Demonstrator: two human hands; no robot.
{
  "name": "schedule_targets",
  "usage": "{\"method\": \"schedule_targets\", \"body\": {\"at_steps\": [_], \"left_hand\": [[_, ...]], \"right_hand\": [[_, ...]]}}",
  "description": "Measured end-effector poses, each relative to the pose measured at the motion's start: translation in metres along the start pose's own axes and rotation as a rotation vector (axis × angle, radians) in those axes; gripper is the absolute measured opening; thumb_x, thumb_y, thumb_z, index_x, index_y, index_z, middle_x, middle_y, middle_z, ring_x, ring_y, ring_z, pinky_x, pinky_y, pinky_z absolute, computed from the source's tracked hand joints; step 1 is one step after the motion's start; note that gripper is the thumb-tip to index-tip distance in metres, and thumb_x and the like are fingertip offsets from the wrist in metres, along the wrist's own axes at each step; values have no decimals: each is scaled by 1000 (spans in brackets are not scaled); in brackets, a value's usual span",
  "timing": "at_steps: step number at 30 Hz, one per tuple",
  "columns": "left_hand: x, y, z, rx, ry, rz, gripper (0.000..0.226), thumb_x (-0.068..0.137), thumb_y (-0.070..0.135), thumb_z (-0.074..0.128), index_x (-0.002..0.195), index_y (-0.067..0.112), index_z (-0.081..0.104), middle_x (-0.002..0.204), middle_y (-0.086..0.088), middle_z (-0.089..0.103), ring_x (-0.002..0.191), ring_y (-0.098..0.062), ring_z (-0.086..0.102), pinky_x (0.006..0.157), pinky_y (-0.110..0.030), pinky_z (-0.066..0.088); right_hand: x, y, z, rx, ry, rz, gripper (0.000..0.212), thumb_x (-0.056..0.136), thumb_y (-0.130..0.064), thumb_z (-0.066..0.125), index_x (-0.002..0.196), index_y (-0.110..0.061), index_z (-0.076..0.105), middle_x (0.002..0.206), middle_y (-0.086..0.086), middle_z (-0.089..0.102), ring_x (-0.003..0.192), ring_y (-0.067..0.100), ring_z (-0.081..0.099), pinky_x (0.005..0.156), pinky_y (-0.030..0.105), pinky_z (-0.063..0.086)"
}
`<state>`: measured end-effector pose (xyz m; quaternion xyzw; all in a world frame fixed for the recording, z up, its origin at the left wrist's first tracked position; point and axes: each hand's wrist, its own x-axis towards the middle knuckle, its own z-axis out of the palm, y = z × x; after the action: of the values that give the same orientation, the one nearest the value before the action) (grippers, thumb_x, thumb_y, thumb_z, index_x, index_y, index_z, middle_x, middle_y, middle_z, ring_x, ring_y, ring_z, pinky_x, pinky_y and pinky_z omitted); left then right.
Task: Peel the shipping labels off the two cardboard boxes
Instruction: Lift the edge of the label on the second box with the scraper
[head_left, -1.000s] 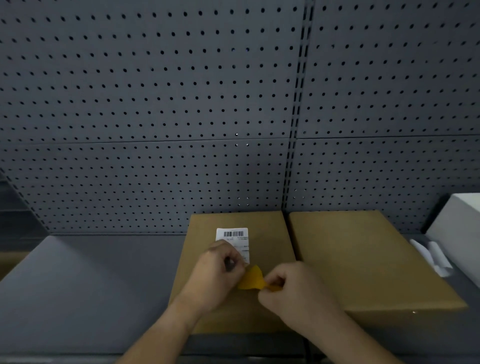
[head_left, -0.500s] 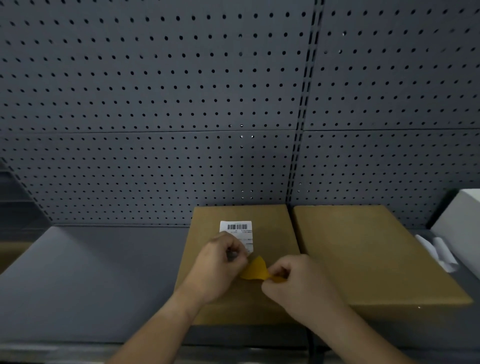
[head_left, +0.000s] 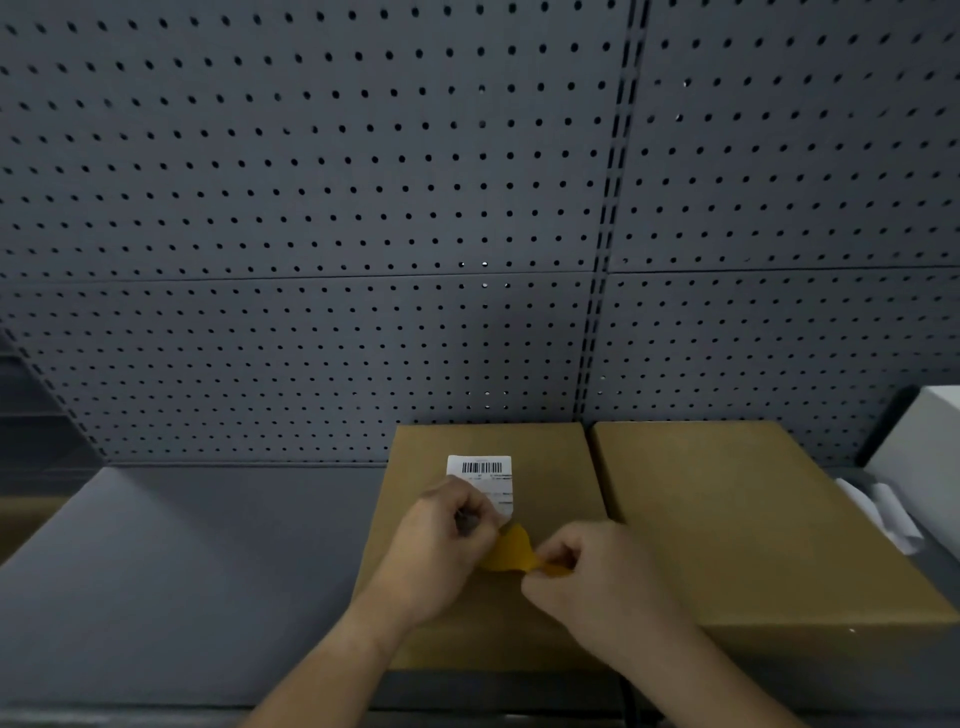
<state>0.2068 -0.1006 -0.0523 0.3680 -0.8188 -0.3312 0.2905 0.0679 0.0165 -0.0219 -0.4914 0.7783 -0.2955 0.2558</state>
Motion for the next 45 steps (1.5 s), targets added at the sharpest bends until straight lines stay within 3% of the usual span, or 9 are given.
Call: {"method": "schedule_targets", "body": {"at_steps": [6, 13, 19, 23, 30, 34, 37, 41, 45], "left_hand": [[-1, 0, 1, -15, 28, -11, 14, 91, 14, 66, 78, 14, 62, 84, 6, 60, 77, 5, 56, 67, -7, 45], [-1, 4, 1, -14, 34, -42, 15, 91, 16, 67, 77, 14, 63, 84, 5, 61, 76, 9, 56, 63, -6, 44], [-2, 3, -1, -44, 19, -73, 13, 91, 18, 69, 78, 15, 66, 88, 8, 64, 79, 1, 58, 65, -5, 45], [-2, 1, -3, -23, 22, -56, 12, 88, 17, 73, 76, 14, 68, 86, 5, 66, 79, 2, 60, 64, -6, 46], [-2, -2, -6, -51, 35, -28, 17, 85, 21, 77, 72, 15, 68, 82, 5, 65, 77, 2, 60, 65, -9, 49], [-1, -4, -6, -53, 28, -20, 15, 83, 24, 78, 72, 18, 70, 82, 5, 66, 74, 2, 59, 64, -10, 48], [-1, -5, -8, -66, 15, -18, 10, 83, 25, 78, 75, 20, 73, 84, 6, 68, 74, 0, 60, 64, -10, 48], [-2, -6, -12, -106, -21, -15, 7, 82, 23, 79, 77, 24, 74, 85, 7, 68, 74, -1, 61, 65, -14, 50], [-1, -5, -12, -133, -35, -80, 7, 81, 28, 80, 78, 25, 74, 85, 7, 69, 73, 3, 60, 63, -11, 47]], "right_hand": [[-6, 24, -17, 95, 155, 45, 7, 76, -33, 80, 79, -37, 75, 78, -20, 71, 77, -9, 63, 65, 9, 52], [8, 68, -60, 63, 369, 58, 16, 78, -23, 81, 75, -38, 75, 74, -23, 72, 81, -19, 59, 63, -1, 44], [9, 94, -69, -65, 398, 163, 4, 81, -37, 80, 84, -38, 77, 84, -22, 70, 80, -1, 60, 72, 18, 44], [9, 96, -66, -151, 376, 221, 11, 83, -45, 75, 93, -41, 78, 97, -17, 72, 101, 13, 65, 92, 31, 51], [5, 91, -63, -338, 342, 308, 36, 82, -62, 67, 115, -49, 69, 139, -12, 57, 134, 19, 44, 108, 44, 34], [3, 51, -45, -129, 458, 10, 32, 85, -36, 75, 117, -38, 72, 119, -13, 62, 121, 14, 54, 102, 26, 41], [15, 9, -10, -99, 227, -205, 37, 88, -22, 67, 123, -33, 66, 117, -20, 50, 110, -4, 46, 87, 1, 32], [36, -4, 21, -65, -19, -275, 33, 85, -17, 66, 114, -31, 64, 114, -17, 55, 111, 0, 52, 95, 18, 46], [38, 4, 26, -78, 42, -321, 18, 84, -19, 69, 83, -36, 64, 91, -19, 56, 92, -3, 55, 77, 12, 44]]}}
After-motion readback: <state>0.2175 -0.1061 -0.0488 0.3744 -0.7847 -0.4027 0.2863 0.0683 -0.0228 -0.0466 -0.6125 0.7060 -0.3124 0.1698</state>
